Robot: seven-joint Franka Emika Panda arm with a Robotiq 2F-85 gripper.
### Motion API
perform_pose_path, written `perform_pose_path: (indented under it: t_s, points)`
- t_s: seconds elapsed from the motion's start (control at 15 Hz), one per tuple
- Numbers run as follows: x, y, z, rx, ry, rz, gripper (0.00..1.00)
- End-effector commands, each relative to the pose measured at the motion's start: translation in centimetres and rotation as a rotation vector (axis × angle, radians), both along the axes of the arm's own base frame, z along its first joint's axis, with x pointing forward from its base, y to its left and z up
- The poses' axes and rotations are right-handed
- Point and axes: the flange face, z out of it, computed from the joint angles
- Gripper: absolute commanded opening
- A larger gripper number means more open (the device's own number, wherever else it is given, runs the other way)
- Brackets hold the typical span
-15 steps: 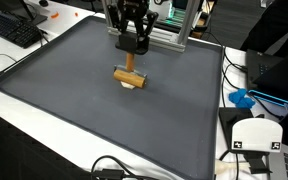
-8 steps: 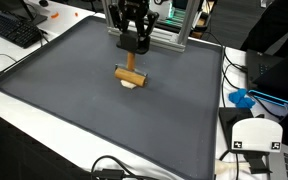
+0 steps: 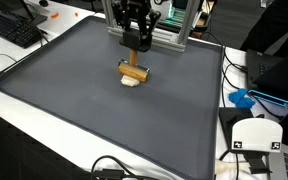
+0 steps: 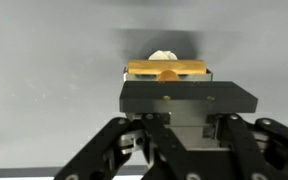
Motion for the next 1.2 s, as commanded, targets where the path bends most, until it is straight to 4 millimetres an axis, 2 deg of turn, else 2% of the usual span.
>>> perform_pose_path:
  t_s: [0.0,0.73,1.13]
  points:
    - [-0.8,-0.3,-1.2,-0.013,0.052,-0.018,0.22]
    - [-1.5,-0.6,-1.6,-0.025,0.101,-0.023,0.22]
    - [-0.8,0.0,-0.3,0.002,0.026,0.006,0.22]
